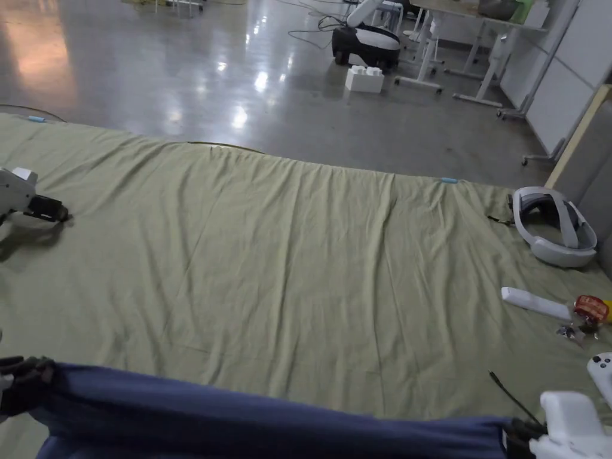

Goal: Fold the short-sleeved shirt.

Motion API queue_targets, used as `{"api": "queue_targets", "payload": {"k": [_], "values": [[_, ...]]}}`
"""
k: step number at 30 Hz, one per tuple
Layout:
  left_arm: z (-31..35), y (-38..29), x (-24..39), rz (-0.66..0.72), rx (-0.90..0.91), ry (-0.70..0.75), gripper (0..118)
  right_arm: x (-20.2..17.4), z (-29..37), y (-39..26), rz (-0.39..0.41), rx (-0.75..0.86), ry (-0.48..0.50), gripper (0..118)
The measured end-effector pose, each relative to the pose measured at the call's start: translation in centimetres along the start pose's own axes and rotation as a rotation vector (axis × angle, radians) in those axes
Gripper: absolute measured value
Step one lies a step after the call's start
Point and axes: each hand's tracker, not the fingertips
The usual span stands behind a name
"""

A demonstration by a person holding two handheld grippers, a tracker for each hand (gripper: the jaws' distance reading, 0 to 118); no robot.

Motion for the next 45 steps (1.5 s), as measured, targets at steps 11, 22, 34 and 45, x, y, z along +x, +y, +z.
{"api": "queue_targets", "payload": {"k": [11, 22, 34, 45], "values": [[-1.5, -11.0, -0.5, -0.013, -0.274, 0.022, 6, -2.1, -4.1, -11.2, 0.001, -0.22, -0.035, 4], [0.8, -4.8, 1.6, -0.025, -0.022, 0.116, 67, -4.2, 0.6, -5.3, 0.013, 0.02, -0.158, 71], [1.8, 4.9, 11.5, -0.102, 0.524, 0.081, 67, -14.0, 2.5, 4.8, -0.028, 0.706, -0.109, 69], [4.5, 6.1, 15.7, -0.152, 0.636, 0.107, 1, -15.7, 3.8, 7.2, -0.101, 0.825, -0.09, 6]]}}
